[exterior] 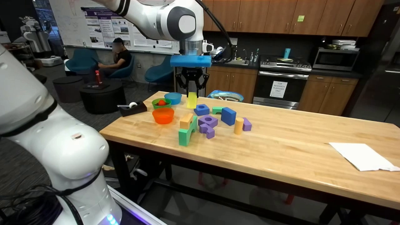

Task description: Stack the orange arch and yellow triangle on top of the bigger green arch

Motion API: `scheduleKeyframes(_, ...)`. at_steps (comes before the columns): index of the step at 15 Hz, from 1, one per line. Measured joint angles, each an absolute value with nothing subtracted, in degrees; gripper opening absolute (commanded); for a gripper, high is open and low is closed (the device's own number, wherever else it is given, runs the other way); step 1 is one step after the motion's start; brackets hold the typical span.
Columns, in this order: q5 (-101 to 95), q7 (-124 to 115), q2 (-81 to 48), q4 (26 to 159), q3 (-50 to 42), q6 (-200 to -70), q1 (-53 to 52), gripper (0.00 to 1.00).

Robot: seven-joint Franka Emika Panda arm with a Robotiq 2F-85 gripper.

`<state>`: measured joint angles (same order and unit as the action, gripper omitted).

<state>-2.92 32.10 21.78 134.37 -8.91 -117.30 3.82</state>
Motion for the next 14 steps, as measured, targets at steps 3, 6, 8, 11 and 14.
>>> scheduleKeyframes(3,-0.7,29.3,22.8,137.4,-9.1,-120.3,3.8,0.15)
scheduleKeyframes(6,-0.6,24.6,23.3,139.7,-8.9,-124.1,3.8,0.15)
scheduleKeyframes(8,-0.8,21.7,23.7,140.5,-8.8,-125.7,3.9,0.15)
scheduleKeyframes(11,-1.2,18.9,24.6,140.7,-8.7,-126.2,3.9,0.15)
scheduleKeyframes(14,-1.2,18.1,25.5,141.2,-8.7,-126.2,3.9,0.15)
